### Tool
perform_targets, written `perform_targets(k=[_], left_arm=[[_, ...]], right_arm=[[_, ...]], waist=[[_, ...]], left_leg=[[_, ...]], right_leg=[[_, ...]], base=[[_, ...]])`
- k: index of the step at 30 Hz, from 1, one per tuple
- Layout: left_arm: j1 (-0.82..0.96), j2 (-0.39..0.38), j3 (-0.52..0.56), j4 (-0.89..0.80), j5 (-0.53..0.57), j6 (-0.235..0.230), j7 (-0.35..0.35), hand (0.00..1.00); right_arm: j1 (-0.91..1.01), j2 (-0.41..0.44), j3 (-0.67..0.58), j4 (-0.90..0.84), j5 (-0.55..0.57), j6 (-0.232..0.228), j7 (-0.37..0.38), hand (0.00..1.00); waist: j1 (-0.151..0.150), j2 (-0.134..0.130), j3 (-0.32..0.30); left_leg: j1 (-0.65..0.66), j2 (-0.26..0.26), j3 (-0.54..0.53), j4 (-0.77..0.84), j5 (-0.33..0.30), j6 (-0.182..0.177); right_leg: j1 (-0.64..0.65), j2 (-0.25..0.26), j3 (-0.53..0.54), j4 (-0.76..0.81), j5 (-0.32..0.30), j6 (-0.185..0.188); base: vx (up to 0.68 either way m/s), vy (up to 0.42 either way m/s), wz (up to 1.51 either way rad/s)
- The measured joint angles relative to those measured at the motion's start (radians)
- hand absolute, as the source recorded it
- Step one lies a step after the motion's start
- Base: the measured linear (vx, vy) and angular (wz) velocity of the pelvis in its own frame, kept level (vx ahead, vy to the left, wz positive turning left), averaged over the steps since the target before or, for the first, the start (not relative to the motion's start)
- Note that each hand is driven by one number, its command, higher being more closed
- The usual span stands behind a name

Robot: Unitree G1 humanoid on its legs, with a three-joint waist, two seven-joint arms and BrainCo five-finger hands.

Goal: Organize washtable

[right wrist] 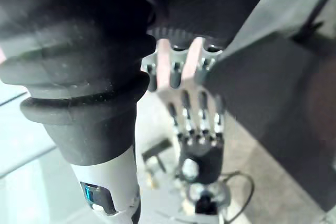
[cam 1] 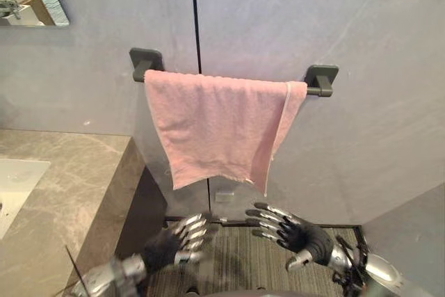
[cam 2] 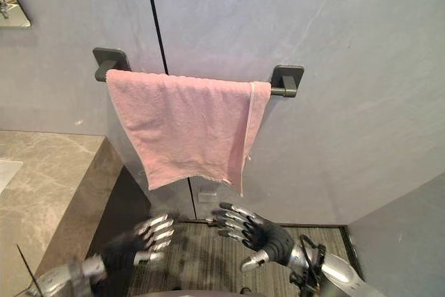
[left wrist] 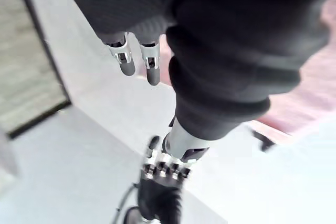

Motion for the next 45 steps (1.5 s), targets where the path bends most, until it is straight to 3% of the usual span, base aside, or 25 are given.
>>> perform_targets(k=[6, 11, 16, 22, 29, 36, 45], left_arm=[[-0.168, -0.089, -0.127, -0.049, -0.074, -0.051, 0.179, 0.00], [-0.225, -0.248, -0.125, -0.022, -0.050, -0.096, 0.329, 0.00], [-0.318, -0.431, -0.080, 0.074, 0.081, -0.105, 0.417, 0.00], [-0.508, -0.564, 0.033, 0.165, 0.319, -0.112, 0.492, 0.00], [-0.763, -0.602, 0.200, 0.310, 0.438, -0.153, 0.602, 0.00], [-0.835, -0.605, 0.216, 0.369, 0.478, -0.201, 0.652, 0.00], [-0.893, -0.606, 0.343, 0.472, 0.537, -0.208, 0.720, 0.00]], right_arm=[[-0.201, 0.122, 0.179, 0.048, 0.031, -0.042, -0.129, 0.00], [-0.284, 0.257, 0.206, 0.159, 0.028, -0.084, -0.245, 0.00], [-0.382, 0.385, 0.172, 0.268, -0.046, -0.105, -0.335, 0.00], [-0.555, 0.451, 0.103, 0.338, -0.158, -0.105, -0.371, 0.00], [-0.749, 0.471, -0.067, 0.436, -0.227, -0.107, -0.464, 0.00], [-0.818, 0.480, -0.101, 0.470, -0.274, -0.109, -0.521, 0.00], [-0.786, 0.488, -0.186, 0.470, -0.277, -0.129, -0.520, 0.00]], waist=[[-0.001, 0.016, 0.007], [0.000, 0.024, 0.015], [-0.001, 0.020, 0.029], [-0.001, 0.027, 0.090], [-0.003, 0.041, 0.160], [0.000, 0.048, 0.188], [-0.005, 0.049, 0.211]], left_leg=[[0.017, -0.016, -0.003, -0.012, 0.004, 0.005], [0.018, -0.027, -0.011, -0.052, 0.030, 0.009], [-0.028, -0.030, -0.014, -0.076, 0.059, 0.012], [-0.124, -0.030, -0.001, -0.077, 0.085, 0.022], [-0.245, -0.029, 0.010, -0.080, 0.121, 0.032], [-0.281, -0.029, 0.019, -0.077, 0.138, 0.036], [-0.295, -0.027, 0.028, -0.129, 0.184, 0.027]], right_leg=[[0.012, -0.005, -0.001, 0.001, -0.001, 0.001], [-0.007, -0.008, -0.005, 0.004, -0.001, 0.001], [-0.072, -0.009, -0.004, 0.019, 0.005, 0.000], [-0.166, -0.007, 0.003, 0.015, 0.040, -0.003], [-0.271, -0.003, 0.023, -0.043, 0.115, -0.008], [-0.307, -0.002, 0.041, -0.056, 0.147, -0.012], [-0.349, -0.002, 0.060, -0.068, 0.184, -0.014]], base=[[0.00, 0.000, 0.00], [-0.02, 0.002, 0.05], [-0.05, -0.002, 0.01], [-0.04, 0.004, -0.06], [-0.05, 0.014, -0.07], [-0.07, 0.013, -0.06], [-0.07, -0.005, -0.06]])
